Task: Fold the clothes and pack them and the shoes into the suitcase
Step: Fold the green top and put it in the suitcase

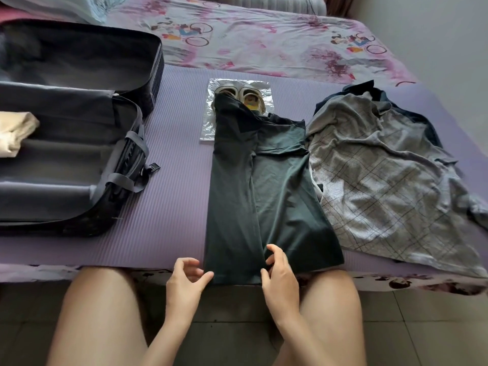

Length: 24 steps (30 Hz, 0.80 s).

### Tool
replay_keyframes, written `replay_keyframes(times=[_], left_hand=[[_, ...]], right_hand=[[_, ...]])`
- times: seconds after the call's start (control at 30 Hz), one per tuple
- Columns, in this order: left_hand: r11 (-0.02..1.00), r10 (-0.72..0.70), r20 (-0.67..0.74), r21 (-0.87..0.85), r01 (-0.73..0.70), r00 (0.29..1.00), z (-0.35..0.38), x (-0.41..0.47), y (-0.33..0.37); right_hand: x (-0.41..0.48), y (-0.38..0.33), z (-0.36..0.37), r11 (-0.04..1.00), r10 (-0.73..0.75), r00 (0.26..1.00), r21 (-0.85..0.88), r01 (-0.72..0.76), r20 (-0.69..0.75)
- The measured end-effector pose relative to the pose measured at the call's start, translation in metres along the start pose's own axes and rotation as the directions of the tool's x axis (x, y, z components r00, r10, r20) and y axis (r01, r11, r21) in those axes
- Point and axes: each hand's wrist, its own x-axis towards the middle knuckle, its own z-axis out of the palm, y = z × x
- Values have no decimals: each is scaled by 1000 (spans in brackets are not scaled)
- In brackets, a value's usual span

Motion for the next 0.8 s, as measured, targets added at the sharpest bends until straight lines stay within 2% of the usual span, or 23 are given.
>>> replay_keyframes(times=[0.1, 0.17, 0.23, 0.3, 0.4, 0.47, 0.57, 0.63, 0.7, 0.8], left_hand=[[967, 234, -48, 117, -227, 971, -3, 4, 10], [895, 415, -24, 192, -403, 910, 1, 18, 23], [798, 542, 68, 269, -539, 837, 10, 36, 40], [722, 579, 193, 332, -608, 792, 21, 53, 52], [604, 525, 361, 480, -637, 770, 33, 72, 56], [623, 487, 346, 506, -597, 802, 36, 85, 67], [758, 432, 265, 412, -506, 862, 43, 110, 102], [794, 412, 272, 362, -489, 870, 59, 129, 131], [802, 399, 306, 341, -491, 864, 85, 145, 163], [804, 413, 320, 312, -507, 853, 136, 169, 213]], right_hand=[[7, 2, 5, 960, -256, 948, -164, 226, -188], [23, -4, 8, 917, -384, 907, -186, 353, -172], [42, -12, 10, 894, -412, 905, -239, 380, -104], [54, -16, 15, 862, -419, 908, -321, 392, -16], [61, -13, 19, 844, -444, 894, -309, 438, 52], [73, -10, 9, 874, -453, 891, -195, 444, -2], [108, -3, -27, 954, -298, 936, -63, 292, -188], [137, 9, -54, 992, -128, 942, -21, 128, -311], [167, 22, -78, 998, 55, 941, 28, -49, -334], [206, 34, -100, 982, 190, 934, 53, -183, -302]])
